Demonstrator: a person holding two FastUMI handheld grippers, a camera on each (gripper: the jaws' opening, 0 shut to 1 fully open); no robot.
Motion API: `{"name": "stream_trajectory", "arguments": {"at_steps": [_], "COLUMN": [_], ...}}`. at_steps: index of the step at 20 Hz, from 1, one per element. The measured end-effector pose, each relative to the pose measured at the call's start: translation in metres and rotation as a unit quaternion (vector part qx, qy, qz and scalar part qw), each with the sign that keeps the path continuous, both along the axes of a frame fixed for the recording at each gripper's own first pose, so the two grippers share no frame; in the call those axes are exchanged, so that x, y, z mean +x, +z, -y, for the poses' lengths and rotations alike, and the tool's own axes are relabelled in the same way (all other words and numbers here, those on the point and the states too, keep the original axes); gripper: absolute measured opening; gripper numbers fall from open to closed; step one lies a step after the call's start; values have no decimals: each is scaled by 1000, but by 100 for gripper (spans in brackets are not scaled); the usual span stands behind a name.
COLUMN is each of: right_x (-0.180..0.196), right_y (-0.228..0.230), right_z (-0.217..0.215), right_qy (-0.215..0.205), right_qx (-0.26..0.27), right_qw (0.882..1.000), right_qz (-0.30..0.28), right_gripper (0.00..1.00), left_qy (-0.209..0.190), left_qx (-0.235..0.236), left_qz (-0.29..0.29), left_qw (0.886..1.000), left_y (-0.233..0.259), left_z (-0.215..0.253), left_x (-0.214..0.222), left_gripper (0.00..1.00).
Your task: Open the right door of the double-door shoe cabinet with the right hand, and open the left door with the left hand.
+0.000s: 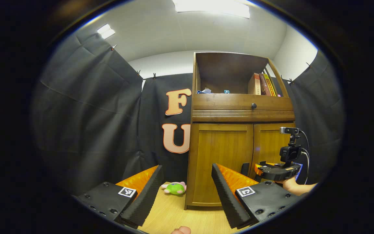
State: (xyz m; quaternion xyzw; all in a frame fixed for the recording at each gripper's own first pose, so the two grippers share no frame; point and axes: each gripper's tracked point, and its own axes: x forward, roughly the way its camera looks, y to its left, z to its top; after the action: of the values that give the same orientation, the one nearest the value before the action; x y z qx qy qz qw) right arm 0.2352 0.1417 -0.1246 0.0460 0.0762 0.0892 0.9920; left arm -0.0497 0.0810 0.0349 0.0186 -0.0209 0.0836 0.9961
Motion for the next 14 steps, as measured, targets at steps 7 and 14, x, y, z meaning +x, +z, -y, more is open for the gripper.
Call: {"name": "stream_trajectory", "arguments": {"at_steps": [7, 14], "right_x": [-1, -21], "right_y": [-2, -2], "right_z": [-5, 0], "right_qy": [22, 31], "right_qx": [-6, -13], "right_qw": [1000, 999], "right_qz": [-2, -10], "right_gripper": [29, 27], "left_qy": [-9, -20], "left_qx": [-3, -4], "left_qz": [-7, -10], "left_qw": [1000, 1000], "left_y": [0, -2], "left_z": [5, 16], "left_x": [-1, -6], "left_gripper": [95, 95]}}
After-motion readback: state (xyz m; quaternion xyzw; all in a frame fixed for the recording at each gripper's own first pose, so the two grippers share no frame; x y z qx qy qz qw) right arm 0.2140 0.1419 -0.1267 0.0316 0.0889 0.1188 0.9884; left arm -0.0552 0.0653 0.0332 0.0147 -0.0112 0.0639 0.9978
